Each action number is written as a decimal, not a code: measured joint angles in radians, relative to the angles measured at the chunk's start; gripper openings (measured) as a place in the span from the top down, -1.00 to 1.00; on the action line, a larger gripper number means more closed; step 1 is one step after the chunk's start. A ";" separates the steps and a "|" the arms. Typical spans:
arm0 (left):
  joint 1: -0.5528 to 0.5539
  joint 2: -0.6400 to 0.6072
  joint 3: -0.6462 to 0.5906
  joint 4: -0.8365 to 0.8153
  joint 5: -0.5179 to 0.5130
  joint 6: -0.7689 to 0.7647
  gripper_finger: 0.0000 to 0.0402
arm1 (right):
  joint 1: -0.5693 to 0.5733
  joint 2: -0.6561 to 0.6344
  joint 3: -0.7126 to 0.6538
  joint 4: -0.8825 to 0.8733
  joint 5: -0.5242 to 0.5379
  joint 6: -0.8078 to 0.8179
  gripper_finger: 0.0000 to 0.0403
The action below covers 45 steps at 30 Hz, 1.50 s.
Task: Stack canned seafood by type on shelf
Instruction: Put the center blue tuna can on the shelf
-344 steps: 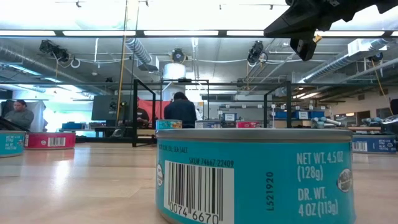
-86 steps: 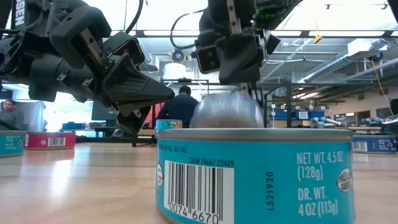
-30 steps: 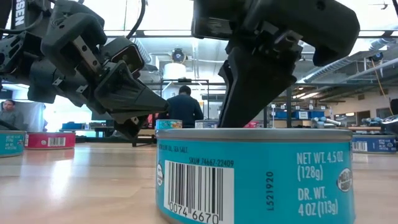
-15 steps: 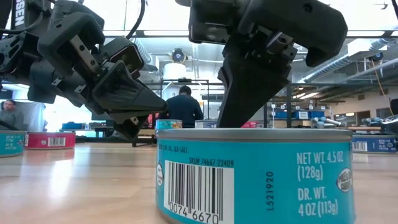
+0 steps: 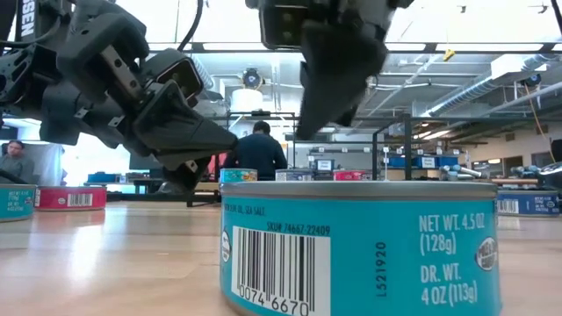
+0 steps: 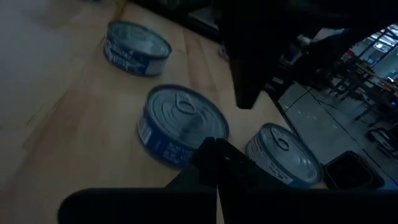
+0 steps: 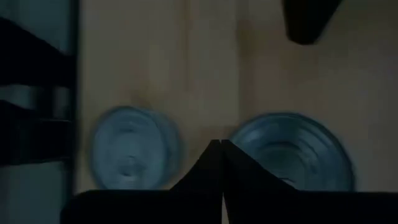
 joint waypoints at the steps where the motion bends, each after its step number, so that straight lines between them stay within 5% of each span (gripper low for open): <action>1: 0.000 0.000 0.000 0.008 -0.004 0.009 1.00 | -0.011 -0.004 0.000 0.012 -0.044 0.017 0.98; 6: 0.000 0.000 0.000 0.027 -0.022 0.014 1.00 | -0.028 -0.032 0.001 0.041 -0.095 0.013 0.97; 14: 0.000 0.000 0.000 0.026 -0.036 0.038 1.00 | 0.101 -0.007 0.001 -0.046 0.141 -0.086 0.66; 19: 0.000 0.000 0.000 0.017 -0.036 0.040 1.00 | 0.142 0.014 0.001 -0.055 0.312 -0.082 0.63; 45: 0.000 0.000 0.000 -0.012 -0.032 0.037 1.00 | 0.169 0.098 0.006 -0.048 0.375 -0.118 0.62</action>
